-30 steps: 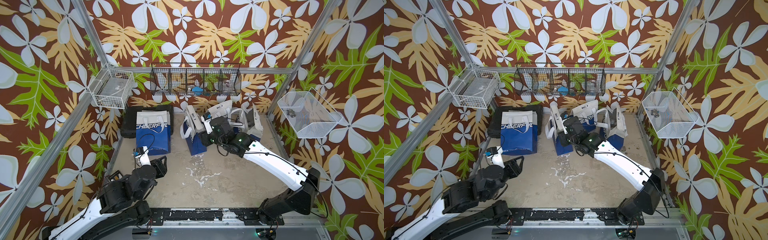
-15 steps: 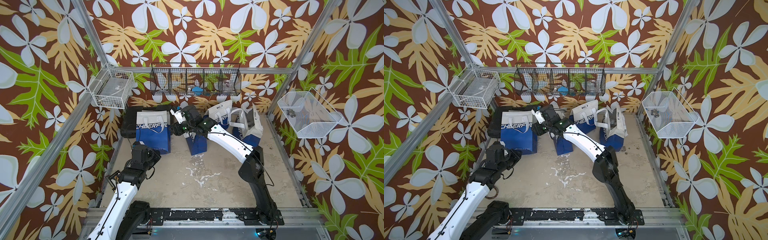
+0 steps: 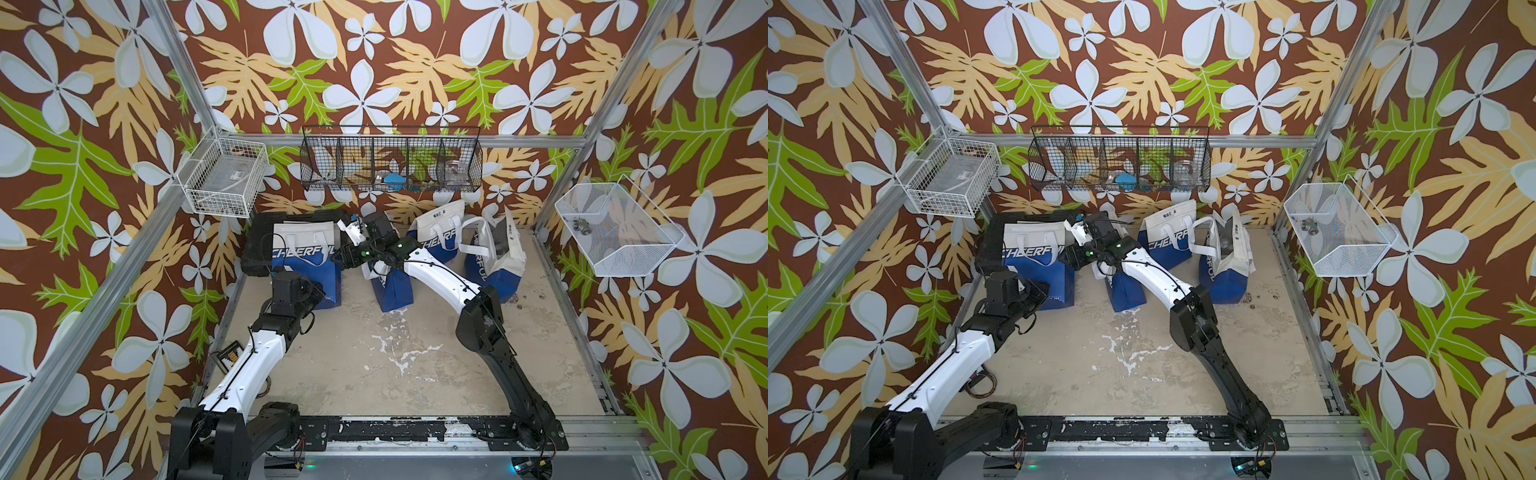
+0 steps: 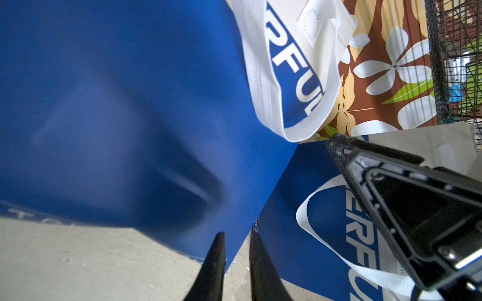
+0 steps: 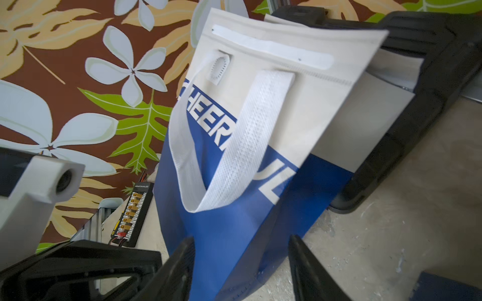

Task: Open the takeout bag
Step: Adjust the takeout bag at the center of the board.

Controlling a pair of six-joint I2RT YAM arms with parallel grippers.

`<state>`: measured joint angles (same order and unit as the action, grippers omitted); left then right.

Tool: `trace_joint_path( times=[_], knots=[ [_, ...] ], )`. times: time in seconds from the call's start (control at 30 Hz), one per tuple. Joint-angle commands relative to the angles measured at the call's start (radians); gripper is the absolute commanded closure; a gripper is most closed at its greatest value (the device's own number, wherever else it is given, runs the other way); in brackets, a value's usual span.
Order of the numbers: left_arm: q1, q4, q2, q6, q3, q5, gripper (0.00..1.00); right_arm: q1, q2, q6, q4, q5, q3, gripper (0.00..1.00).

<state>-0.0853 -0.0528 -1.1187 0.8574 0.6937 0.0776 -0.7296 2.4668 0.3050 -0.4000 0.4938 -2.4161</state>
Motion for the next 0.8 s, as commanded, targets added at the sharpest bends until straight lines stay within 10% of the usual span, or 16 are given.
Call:
trace_joint_path(
  times=[0.0, 0.17, 0.37, 0.63, 0.77],
  knots=[
    [0.004, 0.056, 0.045, -0.045, 0.032, -0.025, 0.58, -0.019, -0.017, -0.037, -0.006, -0.060, 0.019, 0.41],
    [0.004, -0.051, -0.039, -0.046, 0.209, -0.030, 0.25, -0.044, -0.261, 0.001, 0.062, -0.337, 0.306, 0.44],
    [-0.008, -0.121, -0.276, -0.136, 0.407, -0.063, 0.18, -0.107, -0.575, -0.035, 0.067, -0.511, 0.535, 0.42],
    [-0.008, -0.171, -0.477, -0.265, 0.584, -0.078, 0.23, -0.139, -0.840, -0.010, 0.071, -0.520, 0.807, 0.44],
    [-0.007, -0.156, -0.504, -0.275, 0.599, -0.058, 0.43, -0.142, -0.932, 0.005, 0.075, -0.550, 0.893, 0.46]
  ],
)
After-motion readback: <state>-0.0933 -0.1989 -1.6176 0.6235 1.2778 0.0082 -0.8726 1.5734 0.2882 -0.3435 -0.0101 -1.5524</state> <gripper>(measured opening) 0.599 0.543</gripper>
